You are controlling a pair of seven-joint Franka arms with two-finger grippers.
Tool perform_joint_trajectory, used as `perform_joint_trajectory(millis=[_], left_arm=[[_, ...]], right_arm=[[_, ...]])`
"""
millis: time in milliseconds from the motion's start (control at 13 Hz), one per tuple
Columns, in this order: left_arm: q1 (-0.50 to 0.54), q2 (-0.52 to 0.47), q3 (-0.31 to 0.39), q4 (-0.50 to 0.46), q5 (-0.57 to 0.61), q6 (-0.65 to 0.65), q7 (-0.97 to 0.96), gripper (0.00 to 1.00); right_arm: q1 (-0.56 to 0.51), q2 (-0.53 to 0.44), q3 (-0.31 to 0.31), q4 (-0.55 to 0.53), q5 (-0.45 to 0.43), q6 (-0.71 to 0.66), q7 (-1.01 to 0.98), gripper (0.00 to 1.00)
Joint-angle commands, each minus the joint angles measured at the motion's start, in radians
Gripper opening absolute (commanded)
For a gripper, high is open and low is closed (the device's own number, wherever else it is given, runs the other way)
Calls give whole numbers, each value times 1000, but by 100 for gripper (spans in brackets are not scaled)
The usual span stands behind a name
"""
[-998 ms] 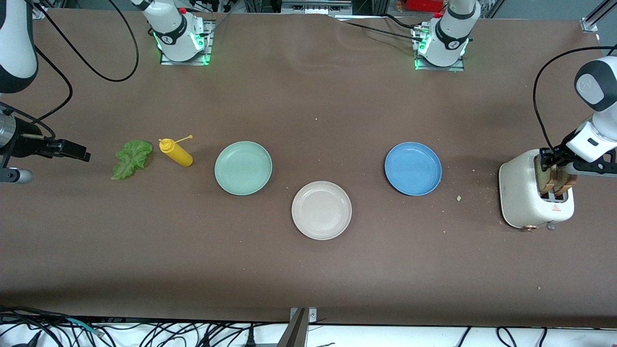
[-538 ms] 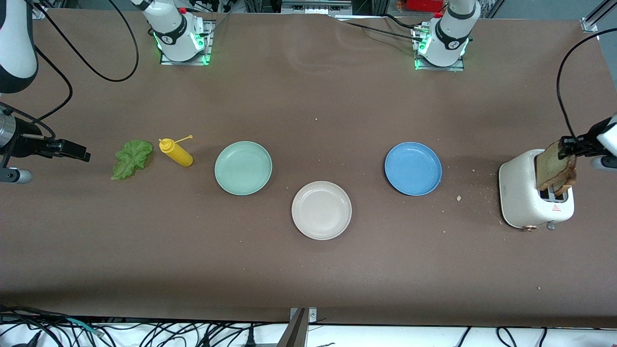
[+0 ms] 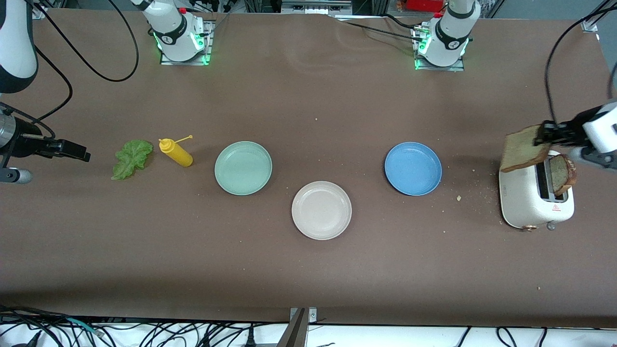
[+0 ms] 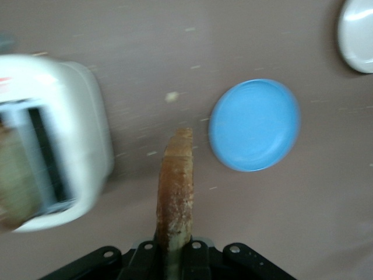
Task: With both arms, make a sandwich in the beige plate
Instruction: 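Grasp a toast slice from the white toaster with the left gripper, then carry the toast over the beige plate with the left gripper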
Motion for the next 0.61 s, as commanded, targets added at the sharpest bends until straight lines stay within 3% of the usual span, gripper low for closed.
perform_joint_trajectory(millis=[0,538], left_arm=[[-42,96,8,39,-182,-31,-1,0],[-131,309,-20,39,-733,-11,-83,0]], right_arm=[[-8,-5,7,2,-8,2,-4,100],[-10,-5,7,2,-11,2,-4,100]])
